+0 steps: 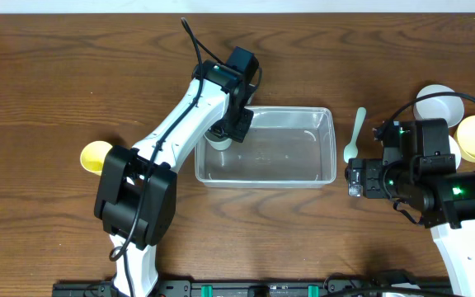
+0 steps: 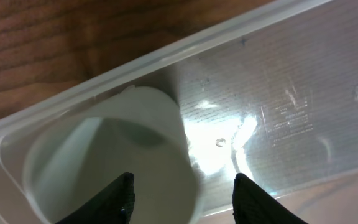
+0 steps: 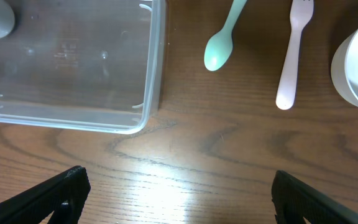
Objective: Pack container
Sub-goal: 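Carry the grey cup into the container's left end and release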
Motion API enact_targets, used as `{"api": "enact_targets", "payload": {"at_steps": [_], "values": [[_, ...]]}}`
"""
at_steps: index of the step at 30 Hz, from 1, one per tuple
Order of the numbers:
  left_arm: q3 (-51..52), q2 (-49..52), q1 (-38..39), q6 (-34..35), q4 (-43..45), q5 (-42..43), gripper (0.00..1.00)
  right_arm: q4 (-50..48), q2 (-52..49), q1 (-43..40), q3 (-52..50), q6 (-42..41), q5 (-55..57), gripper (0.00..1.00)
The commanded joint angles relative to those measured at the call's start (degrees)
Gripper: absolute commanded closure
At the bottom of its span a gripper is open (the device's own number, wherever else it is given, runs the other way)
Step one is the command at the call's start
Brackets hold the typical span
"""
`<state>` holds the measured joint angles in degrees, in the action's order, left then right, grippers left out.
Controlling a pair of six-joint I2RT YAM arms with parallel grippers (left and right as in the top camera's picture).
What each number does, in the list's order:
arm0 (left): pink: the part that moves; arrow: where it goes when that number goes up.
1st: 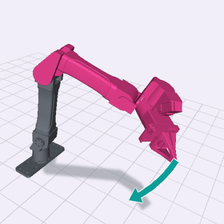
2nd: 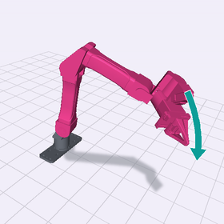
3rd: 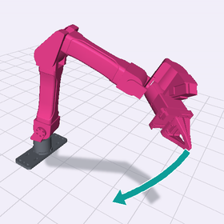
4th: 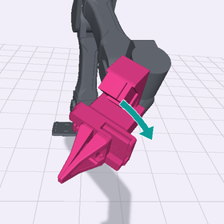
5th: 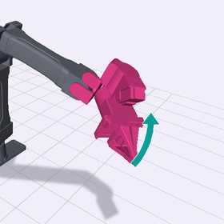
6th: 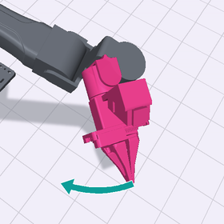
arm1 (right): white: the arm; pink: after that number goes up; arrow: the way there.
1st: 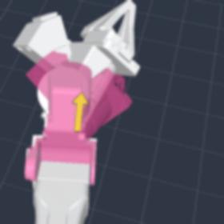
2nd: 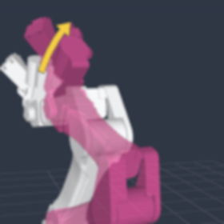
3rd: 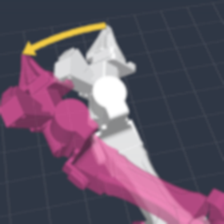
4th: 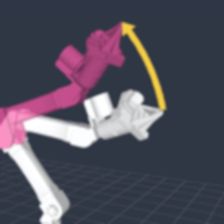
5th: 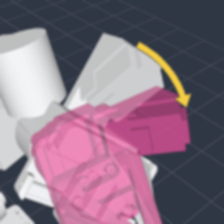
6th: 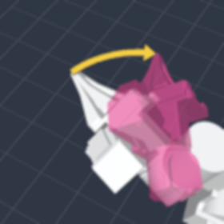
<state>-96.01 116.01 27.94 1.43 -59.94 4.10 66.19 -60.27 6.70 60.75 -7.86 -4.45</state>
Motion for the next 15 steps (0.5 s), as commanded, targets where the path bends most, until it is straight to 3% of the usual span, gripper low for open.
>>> {"api": "enact_targets", "payload": {"at_steps": [1,10,15], "values": [[0.13,-0.42,-0.22,-0.33,-0.76,-0.44,0.48,0.2,0.0,-0.31,1.01,0.22,0.22,0.05],[-0.46,-11.3,-0.24,0.48,-6.73,-1.11,0.43,0.28,0.0,-0.33,1.01,0.24,1.29,0.03],[-0.46,-23.69,-1.05,7.08,-12.46,-10.4,0.42,0.28,0.0,-0.31,1.01,1.18,1.36,0.01]]}}
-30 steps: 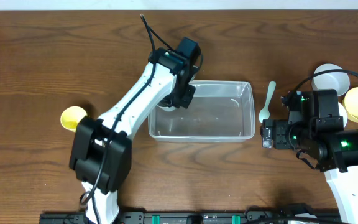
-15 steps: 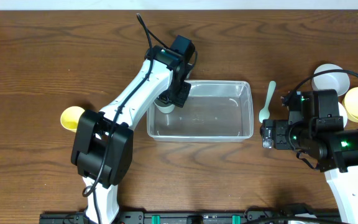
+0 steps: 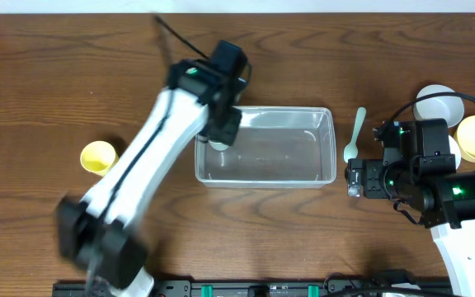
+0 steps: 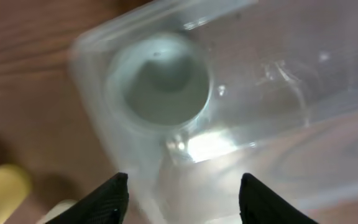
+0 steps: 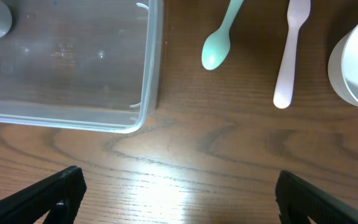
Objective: Pack container
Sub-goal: 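Carry the grey cup into the container's left end and release, then return the left gripper and grasp the white cup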
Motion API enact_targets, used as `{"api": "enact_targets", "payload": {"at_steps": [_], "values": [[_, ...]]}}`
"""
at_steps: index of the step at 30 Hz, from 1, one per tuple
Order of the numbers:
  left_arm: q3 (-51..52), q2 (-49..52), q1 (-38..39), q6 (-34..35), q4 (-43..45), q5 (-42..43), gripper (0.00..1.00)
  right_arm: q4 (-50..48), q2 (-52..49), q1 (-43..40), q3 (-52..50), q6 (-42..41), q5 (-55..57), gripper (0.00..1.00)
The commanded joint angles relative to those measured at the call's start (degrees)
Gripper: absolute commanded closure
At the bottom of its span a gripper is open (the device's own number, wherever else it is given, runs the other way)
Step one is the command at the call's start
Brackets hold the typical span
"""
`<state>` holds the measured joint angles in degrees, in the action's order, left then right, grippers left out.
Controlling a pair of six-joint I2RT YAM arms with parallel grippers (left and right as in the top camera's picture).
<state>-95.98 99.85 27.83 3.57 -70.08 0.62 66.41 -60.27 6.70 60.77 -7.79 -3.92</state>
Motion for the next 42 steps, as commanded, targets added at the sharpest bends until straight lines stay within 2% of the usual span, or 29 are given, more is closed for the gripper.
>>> {"api": "enact_targets", "payload": {"at_steps": [1,7,11,14,16,21,27,39,42], "values": [[-0.48,-9.64,-1.53,6.78,-3.54,-8.02,0.42,0.11,0.0,-0.31,0.98,1.22,0.94,0.01],[2.91,-22.25,-9.33,14.86,-8.04,-8.24,0.41,0.09,0.0,-0.31,0.98,1.22,0.92,0.01],[9.81,-28.52,-16.04,15.69,-7.02,-8.2,0.4,0.17,0.0,-0.31,0.98,1.27,0.92,0.01],[15.93,-30.97,-20.22,15.63,-5.42,-7.15,0.34,0.28,0.0,-0.31,0.98,1.25,0.9,0.01],[20.39,-31.39,-22.16,15.63,-3.56,-7.13,0.34,0.24,0.0,-0.31,0.98,1.25,0.92,0.01],[31.98,-30.08,-25.55,16.7,3.28,-6.71,0.33,0.33,0.0,-0.31,0.98,1.25,0.92,0.01],[41.77,-26.38,-29.49,16.44,11.78,-0.94,0.3,0.48,0.0,-0.31,0.98,1.27,0.92,0.01],[44.87,-14.16,-30.08,14.95,18.25,0.22,0.29,0.52,0.0,-0.31,0.98,1.25,0.92,0.01],[44.87,-11.72,-30.08,14.93,18.38,0.22,0.32,0.7,0.0,-0.31,0.98,1.27,0.94,0.01]]}}
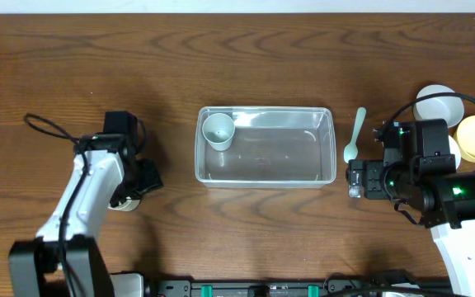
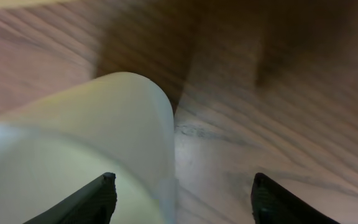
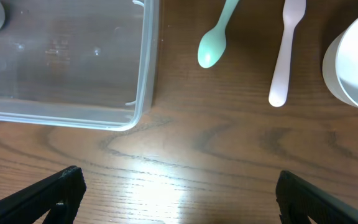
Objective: Pack container
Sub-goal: 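Return the left gripper and grasp the white cup, then place the white cup in the container beside the grey cup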
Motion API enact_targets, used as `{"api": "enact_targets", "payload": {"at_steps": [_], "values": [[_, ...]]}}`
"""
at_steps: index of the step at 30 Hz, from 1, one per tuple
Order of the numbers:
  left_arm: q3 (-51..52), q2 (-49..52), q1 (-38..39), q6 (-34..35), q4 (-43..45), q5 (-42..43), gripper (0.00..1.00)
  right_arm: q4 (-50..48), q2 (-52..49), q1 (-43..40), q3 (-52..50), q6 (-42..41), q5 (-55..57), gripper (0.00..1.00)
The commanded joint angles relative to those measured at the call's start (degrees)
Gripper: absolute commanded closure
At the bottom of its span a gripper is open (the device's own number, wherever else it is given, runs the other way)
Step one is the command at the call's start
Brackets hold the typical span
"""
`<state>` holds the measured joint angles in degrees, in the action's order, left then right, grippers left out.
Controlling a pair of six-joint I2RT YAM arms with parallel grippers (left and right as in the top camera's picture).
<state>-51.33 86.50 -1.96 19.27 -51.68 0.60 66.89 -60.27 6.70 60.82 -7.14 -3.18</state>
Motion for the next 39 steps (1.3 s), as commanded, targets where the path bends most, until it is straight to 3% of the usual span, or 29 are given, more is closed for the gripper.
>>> {"api": "enact_targets", "payload": {"at_steps": [1,3,10,24,34,39], "values": [[0.22,1.92,-0.28,-0.79,-0.04,0.22,0.34,0.22,0.0,-0.31,0.94,0.61,0.2,0.01],[0.22,1.81,-0.28,-0.81,-0.04,0.22,0.38,0.2,0.0,-0.31,0.94,0.61,0.2,0.01],[0.09,0.68,-0.28,-3.08,-0.04,0.24,0.66,0.17,0.0,-0.31,0.94,0.61,0.39,0.01],[-1.64,-4.66,-0.28,-3.78,-0.28,0.22,0.91,0.22,-0.02,-0.33,0.94,0.57,1.27,0.01],[-1.68,-5.07,-0.28,-3.78,-0.33,0.24,0.94,0.39,0.0,-0.31,0.94,0.59,1.49,0.01],[-5.84,-5.75,1.18,-3.78,-4.76,0.26,0.94,0.39,0.0,-0.31,0.94,0.59,1.49,0.01]]}}
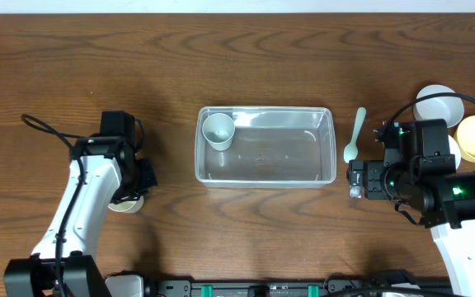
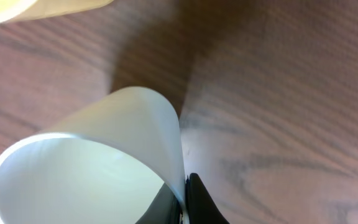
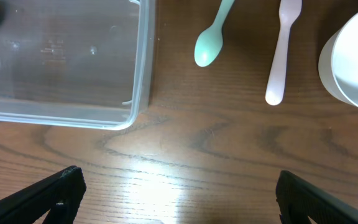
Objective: Pack container
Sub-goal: 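Place the white cup in the container beside the grey cup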
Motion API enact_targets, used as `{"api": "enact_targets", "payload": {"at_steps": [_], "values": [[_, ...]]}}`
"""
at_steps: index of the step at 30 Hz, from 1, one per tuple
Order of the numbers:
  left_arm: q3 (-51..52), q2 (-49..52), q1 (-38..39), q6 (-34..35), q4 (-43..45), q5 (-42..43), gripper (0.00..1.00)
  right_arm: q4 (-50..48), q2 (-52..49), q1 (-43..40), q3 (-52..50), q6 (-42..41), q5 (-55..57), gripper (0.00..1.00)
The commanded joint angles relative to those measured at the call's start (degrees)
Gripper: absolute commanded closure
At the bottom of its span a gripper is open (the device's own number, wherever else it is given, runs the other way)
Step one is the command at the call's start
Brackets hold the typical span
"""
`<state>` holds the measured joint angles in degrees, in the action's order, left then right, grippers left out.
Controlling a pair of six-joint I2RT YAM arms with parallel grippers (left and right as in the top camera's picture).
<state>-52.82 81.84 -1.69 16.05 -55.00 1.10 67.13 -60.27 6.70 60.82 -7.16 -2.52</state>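
The clear plastic container [image 1: 324, 169] lies mid-table with one white cup [image 1: 218, 129] standing in its left end. My left gripper [image 1: 136, 194] is at the table's left, shut on the wall of a second white cup [image 1: 122, 205]. In the left wrist view that cup [image 2: 98, 155] fills the frame, its rim pinched between the dark fingers [image 2: 197, 202]. My right gripper [image 3: 179, 199] hangs wide open over bare wood, right of the container [image 3: 143, 74]. A mint spoon [image 3: 211, 43] and a pink fork [image 3: 279, 56] lie beyond it.
A white bowl [image 1: 435, 101] and a yellow bowl sit at the far right. The spoon [image 1: 355, 136] lies between the container and the right arm. A yellow object [image 2: 42, 9] shows beside the held cup.
My left gripper stood open astride the second cup's wall; now it is shut on that wall. The left arm has shifted only slightly. The right arm has barely moved.
My left gripper was open over a white cup in the container's left end. Then it was pulled back, the cup staying inside. Later it was at the table's left, open around a second cup, and now grips it.
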Motion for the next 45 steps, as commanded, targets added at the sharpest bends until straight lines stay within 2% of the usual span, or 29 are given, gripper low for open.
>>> {"api": "enact_targets", "payload": {"at_steps": [1,5,10,20,28,45], "values": [[-6.27,-1.55,1.88,-0.57,-3.19,-0.24,0.94,0.15,0.0,-0.31,0.94,0.61,0.83,0.01],[-16.09,-3.78,7.72,-0.57,-10.47,-0.24,0.94,0.15,0.0,-0.31,0.94,0.59,0.83,0.01],[-29.27,-4.37,18.64,-0.61,-16.76,-0.24,0.94,0.13,0.0,-0.31,0.94,0.59,0.83,0.01],[-31.65,-0.42,33.97,-0.79,-14.78,-0.24,0.94,0.13,0.0,-0.31,0.94,0.59,0.81,0.01],[-31.65,8.48,37.99,-1.25,-11.87,-0.24,0.94,0.15,0.0,-0.31,0.94,0.59,0.81,0.01],[-30.84,22.03,38.03,-1.4,-8.61,-0.24,0.94,0.2,0.0,-0.31,0.92,0.59,0.81,0.01]]}}
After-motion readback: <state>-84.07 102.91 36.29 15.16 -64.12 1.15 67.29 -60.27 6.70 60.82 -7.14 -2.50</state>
